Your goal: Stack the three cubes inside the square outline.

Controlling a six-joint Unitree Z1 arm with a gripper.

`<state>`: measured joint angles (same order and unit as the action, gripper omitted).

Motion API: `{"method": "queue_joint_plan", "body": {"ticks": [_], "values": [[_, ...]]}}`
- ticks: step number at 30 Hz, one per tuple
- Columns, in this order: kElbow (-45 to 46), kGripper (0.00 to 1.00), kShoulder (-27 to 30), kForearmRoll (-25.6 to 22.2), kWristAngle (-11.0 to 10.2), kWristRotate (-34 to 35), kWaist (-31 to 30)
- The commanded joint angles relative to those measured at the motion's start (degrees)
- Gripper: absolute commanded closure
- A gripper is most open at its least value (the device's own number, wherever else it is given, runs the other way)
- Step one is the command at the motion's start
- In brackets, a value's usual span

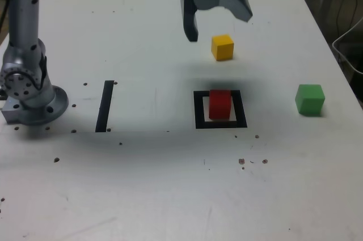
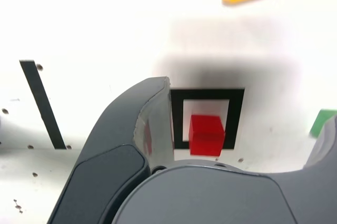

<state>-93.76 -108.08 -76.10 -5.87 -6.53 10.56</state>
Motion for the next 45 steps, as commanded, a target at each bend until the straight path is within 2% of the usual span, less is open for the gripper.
{"method": "queue_joint_plan", "body": {"ticks": [1, 7, 10, 24, 31, 40, 45], "values": [[-1.08, 0.01, -0.86, -0.46, -0.25, -0.94, 1.40], [-2.98, 0.01, -5.03, -1.19, 0.29, -4.96, 6.32], [-3.58, 0.01, -6.92, -1.05, -0.13, -6.18, 7.80], [-6.30, 0.01, -13.73, 0.12, -1.84, -7.25, 9.59], [-7.63, 0.02, -17.44, 1.09, -1.67, -7.36, 10.18], [-8.47, 0.14, -19.26, 1.24, -1.40, -7.66, 10.97], [-8.80, 0.30, -19.59, 1.14, -1.40, -7.87, 11.10]]}}
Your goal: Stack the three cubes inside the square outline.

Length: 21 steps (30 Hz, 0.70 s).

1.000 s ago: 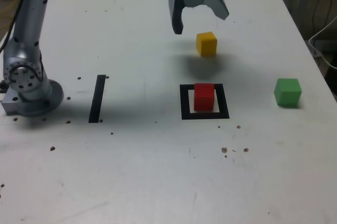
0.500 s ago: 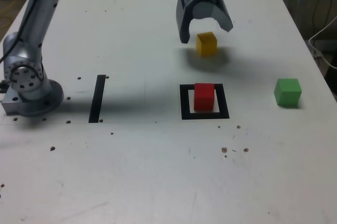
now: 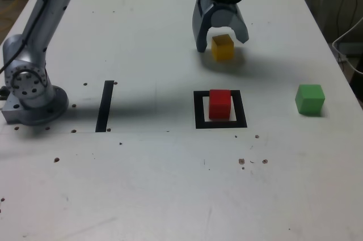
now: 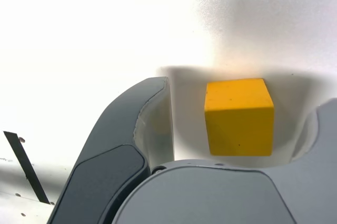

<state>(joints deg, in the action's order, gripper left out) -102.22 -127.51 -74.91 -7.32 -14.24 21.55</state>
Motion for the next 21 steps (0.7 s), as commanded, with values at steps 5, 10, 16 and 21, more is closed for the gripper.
{"method": "queue_joint_plan", "body": {"ticks": [5, 10, 16, 21], "values": [[-0.57, 0.47, -0.29, -0.38, 0.81, -0.67, 0.16], [-0.59, 0.54, -0.71, -0.46, 2.11, -1.40, 0.16], [-0.64, 0.59, -1.72, -0.24, 3.01, -2.09, 0.16], [-0.64, 0.69, -1.38, -0.06, 3.12, -2.18, 0.13]]}}
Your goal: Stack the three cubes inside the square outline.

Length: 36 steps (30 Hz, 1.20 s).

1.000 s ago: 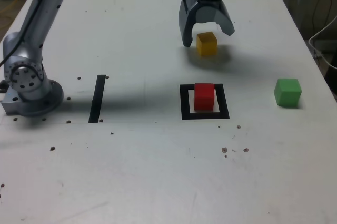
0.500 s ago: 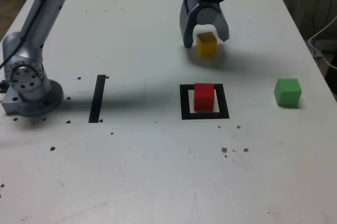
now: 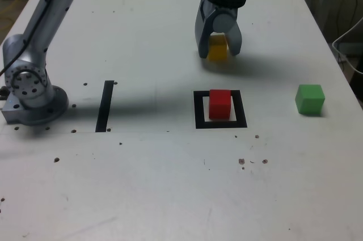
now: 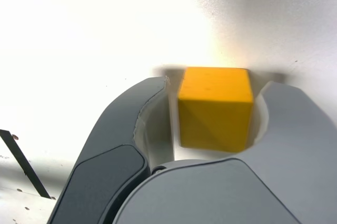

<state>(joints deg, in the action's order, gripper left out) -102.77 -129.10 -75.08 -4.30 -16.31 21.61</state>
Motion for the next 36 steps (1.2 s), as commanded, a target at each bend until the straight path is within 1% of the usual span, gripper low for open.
{"method": "queue_joint_plan", "body": {"ticks": [1, 4, 6, 12, 18, 23, 31, 36], "values": [[-0.13, 0.72, 0.37, 0.17, 0.09, -0.12, 0.05], [-0.26, 0.81, 0.88, 0.32, 0.06, -0.15, 0.01], [-0.27, 0.83, 1.24, 0.29, 0.16, -0.20, -0.06], [0.14, 0.83, 4.03, -0.06, 0.46, -0.30, -1.11], [0.35, 0.83, 7.74, -1.22, 0.96, 0.02, -3.64], [2.17, 0.83, 10.39, -2.92, 1.55, 1.88, -7.83], [6.91, 0.83, 15.91, -3.49, 2.15, 8.07, -17.00], [8.36, 0.83, 16.98, -3.39, 2.17, 11.62, -22.17]]}}
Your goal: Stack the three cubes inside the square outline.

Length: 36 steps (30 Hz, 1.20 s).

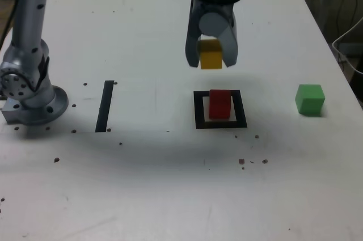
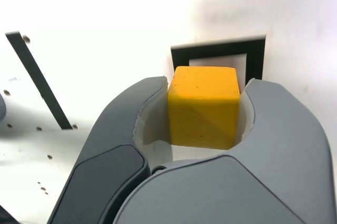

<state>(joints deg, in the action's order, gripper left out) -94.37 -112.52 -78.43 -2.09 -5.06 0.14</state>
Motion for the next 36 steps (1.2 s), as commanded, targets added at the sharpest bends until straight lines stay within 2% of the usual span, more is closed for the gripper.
{"method": "queue_joint_plan", "body": {"ticks": [1, 10, 17, 30, 36], "values": [[0.07, 0.83, 0.47, -0.05, -0.10, 0.90, -1.45], [1.46, 0.83, 2.19, 0.79, 0.62, 4.63, -5.87], [2.19, 0.83, 1.42, 3.54, 1.18, 6.46, -8.16], [2.29, 0.83, -3.02, 5.96, -0.21, 6.82, -8.44], [2.67, 0.83, -3.48, 6.19, -1.74, 6.82, -7.75]]}}
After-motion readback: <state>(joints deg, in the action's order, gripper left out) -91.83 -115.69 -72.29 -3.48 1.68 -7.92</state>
